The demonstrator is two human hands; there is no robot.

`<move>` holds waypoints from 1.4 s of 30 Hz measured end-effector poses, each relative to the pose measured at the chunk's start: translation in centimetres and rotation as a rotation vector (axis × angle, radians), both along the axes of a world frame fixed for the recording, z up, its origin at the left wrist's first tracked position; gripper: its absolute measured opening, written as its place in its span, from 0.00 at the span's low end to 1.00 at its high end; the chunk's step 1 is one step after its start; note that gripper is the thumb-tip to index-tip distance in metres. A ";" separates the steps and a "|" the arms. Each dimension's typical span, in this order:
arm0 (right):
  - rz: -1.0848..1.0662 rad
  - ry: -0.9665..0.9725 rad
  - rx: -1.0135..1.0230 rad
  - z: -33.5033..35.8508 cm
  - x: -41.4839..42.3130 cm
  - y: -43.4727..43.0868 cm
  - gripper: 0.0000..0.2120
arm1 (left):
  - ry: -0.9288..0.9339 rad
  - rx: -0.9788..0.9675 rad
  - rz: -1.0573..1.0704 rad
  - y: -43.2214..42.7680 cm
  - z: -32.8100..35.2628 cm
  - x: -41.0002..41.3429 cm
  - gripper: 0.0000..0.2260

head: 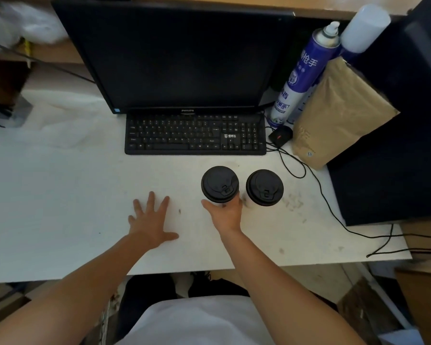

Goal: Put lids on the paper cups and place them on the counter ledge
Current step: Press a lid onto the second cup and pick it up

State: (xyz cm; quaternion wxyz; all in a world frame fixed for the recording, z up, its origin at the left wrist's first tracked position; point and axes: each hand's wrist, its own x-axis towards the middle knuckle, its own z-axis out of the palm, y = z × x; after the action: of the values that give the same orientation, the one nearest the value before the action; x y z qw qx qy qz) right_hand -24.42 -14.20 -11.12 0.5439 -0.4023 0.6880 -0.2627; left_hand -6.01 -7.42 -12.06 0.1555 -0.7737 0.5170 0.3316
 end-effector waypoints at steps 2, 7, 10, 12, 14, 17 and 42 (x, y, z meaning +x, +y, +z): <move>0.044 0.031 -0.020 0.0 0.3 -0.3 0.39 | 0.106 -0.043 0.061 -0.3 0.6 0.4 0.53; 0.366 -0.143 0.052 3.2 0.4 -0.7 0.35 | 0.560 -0.495 0.117 -2.7 7.6 0.7 0.56; 0.642 -0.194 0.085 5.7 0.5 -1.0 0.31 | 0.662 -0.579 -0.033 -4.4 12.3 0.9 0.48; 0.725 -0.275 0.122 7.1 0.8 -1.1 0.31 | 0.646 -0.579 -0.088 -5.2 13.9 1.0 0.37; 0.750 -0.387 0.176 8.3 1.1 -0.9 0.30 | 0.645 -0.593 -0.118 -5.4 14.6 1.1 0.27; 0.714 -0.563 0.231 9.6 1.6 -0.7 0.26 | 0.648 -0.624 -0.148 -4.8 15.1 1.2 0.20; 0.626 -0.022 -0.242 11.2 3.8 1.4 0.37 | 0.480 -0.834 0.102 -3.0 16.4 -2.1 0.08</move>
State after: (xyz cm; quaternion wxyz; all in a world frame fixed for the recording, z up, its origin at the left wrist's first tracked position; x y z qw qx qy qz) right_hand -20.57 -12.81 0.04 0.5539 -0.6528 0.4890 -0.1669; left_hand -8.11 -10.44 4.39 -0.3080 -0.6963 0.5883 0.2724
